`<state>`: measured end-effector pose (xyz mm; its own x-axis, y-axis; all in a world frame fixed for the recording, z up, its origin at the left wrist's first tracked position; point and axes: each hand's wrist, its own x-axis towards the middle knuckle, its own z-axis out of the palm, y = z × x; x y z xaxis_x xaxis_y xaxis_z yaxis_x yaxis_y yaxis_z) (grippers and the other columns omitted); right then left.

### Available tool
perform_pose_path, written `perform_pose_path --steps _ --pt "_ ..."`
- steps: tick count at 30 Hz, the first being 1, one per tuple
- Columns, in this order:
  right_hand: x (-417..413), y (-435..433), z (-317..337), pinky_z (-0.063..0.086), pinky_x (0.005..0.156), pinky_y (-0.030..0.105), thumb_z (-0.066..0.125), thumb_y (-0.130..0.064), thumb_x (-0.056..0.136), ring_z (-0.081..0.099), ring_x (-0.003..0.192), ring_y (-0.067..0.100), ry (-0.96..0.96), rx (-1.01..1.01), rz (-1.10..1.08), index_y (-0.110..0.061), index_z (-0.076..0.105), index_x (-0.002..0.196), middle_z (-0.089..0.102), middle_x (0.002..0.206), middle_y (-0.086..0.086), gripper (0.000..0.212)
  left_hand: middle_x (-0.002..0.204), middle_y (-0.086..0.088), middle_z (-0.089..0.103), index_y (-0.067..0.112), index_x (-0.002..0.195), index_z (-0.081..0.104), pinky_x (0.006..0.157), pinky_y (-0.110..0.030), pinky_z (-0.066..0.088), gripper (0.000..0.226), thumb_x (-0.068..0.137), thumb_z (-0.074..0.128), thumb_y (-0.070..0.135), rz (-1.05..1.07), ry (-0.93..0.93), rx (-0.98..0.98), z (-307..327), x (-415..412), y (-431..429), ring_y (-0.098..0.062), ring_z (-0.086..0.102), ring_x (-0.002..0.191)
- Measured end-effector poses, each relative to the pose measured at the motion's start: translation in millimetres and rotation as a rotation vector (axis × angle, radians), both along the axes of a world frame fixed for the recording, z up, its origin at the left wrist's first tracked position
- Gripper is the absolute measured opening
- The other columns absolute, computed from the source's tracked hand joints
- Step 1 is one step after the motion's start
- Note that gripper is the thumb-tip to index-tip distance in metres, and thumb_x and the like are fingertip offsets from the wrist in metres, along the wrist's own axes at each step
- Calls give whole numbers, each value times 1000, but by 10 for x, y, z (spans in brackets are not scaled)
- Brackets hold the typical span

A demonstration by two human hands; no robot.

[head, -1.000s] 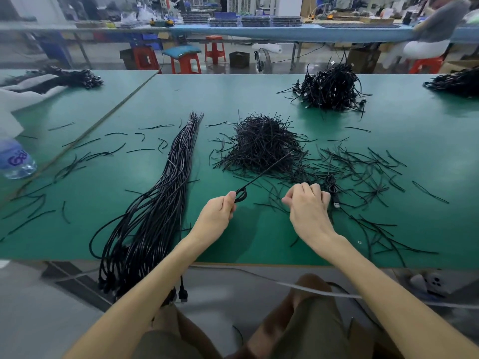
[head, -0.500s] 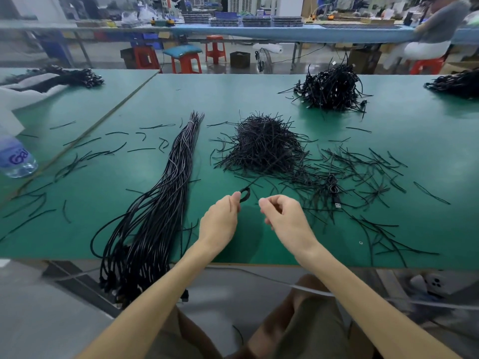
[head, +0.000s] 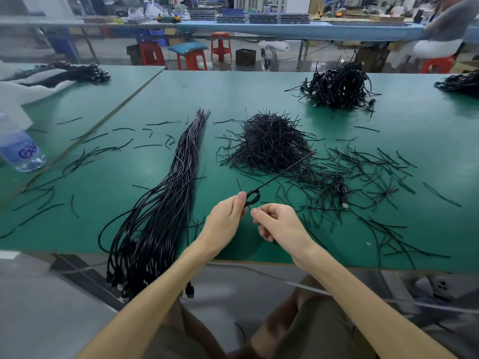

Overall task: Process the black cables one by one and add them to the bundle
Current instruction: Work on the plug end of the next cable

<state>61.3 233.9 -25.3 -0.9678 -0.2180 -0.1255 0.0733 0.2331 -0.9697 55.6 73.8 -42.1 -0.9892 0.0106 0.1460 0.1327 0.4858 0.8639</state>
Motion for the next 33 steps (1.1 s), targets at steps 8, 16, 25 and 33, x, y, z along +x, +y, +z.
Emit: perform_pose_path --steps 8,16,25,33 --pt "-81 150 84 51 81 28 88 -26 77 60 88 12 22 -278 153 -43 60 133 56 129 4 65 51 13 41 9 72 53 50 -23 30 55 105 35 49 -256 -96 106 76 41 2 -8 33 48" --pt "-75 158 54 49 93 23 83 -22 82 64 106 13 230 -51 160 -23 72 119 71 117 -4 38 50 15 35 30 83 66 42 -18 26 41 106 38 48 -358 -211 164 242 20 -87 -6 28 43" --pt "-13 78 -4 44 75 21 76 -35 88 53 81 2 577 331 21 -11 69 100 57 100 -5 28 54 -6 32 9 63 45 49 -30 19 52 109 40 32 28 -120 178 222 126 172 -15 23 47" --pt "85 67 140 41 67 28 71 -40 89 46 71 13 683 329 25 -6 59 86 56 84 -5 36 54 7 25 26 56 32 43 -20 16 49 104 40 30 9 -333 438 274 151 161 -14 17 46"
